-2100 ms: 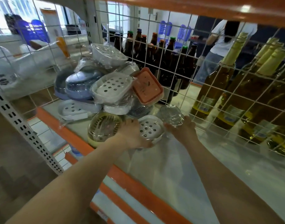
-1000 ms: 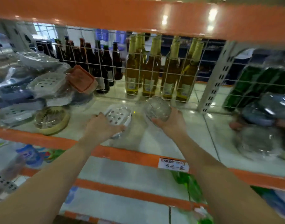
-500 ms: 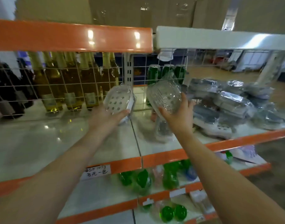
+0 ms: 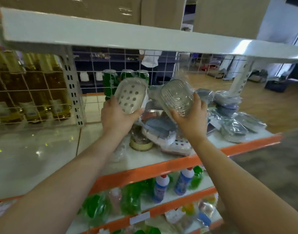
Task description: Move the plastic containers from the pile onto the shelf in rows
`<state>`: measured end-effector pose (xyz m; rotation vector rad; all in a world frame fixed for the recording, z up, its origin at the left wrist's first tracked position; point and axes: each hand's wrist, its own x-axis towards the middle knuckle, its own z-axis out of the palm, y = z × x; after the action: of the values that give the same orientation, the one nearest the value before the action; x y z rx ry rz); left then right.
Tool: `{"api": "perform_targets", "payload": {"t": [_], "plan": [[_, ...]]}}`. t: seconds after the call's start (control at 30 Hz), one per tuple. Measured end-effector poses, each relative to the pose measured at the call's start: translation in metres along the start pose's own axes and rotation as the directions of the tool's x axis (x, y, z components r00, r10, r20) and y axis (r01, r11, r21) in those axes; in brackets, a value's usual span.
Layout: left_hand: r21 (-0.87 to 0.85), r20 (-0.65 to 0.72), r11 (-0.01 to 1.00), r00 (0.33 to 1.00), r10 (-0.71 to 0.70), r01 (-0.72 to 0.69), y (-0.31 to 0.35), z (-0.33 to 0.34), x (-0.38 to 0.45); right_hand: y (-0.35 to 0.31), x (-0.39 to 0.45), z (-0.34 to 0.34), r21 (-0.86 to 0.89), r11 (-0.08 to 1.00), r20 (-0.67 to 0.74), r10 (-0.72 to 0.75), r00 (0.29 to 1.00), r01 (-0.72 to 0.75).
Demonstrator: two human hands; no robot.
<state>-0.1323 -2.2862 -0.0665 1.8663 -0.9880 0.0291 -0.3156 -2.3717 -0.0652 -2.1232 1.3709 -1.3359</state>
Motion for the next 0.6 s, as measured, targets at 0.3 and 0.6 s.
{"api": "perform_targets", "payload": {"t": [0.3, 0.6], "plan": [[0.125, 0.024, 0.977, 0.985, 0.172, -0.174, 0.059, 0.064, 0.006, 0.063, 0.030, -0.030, 0.031, 0.994, -0.066, 0.111, 0.992, -0.109], [0.166, 0.083, 0.906, 0.920, 0.382, -0.391, 0.094, 0.109, 0.033, 0.111, 0.059, -0.039, 0.074, 0.962, -0.103, 0.270, 0.957, -0.264]]}}
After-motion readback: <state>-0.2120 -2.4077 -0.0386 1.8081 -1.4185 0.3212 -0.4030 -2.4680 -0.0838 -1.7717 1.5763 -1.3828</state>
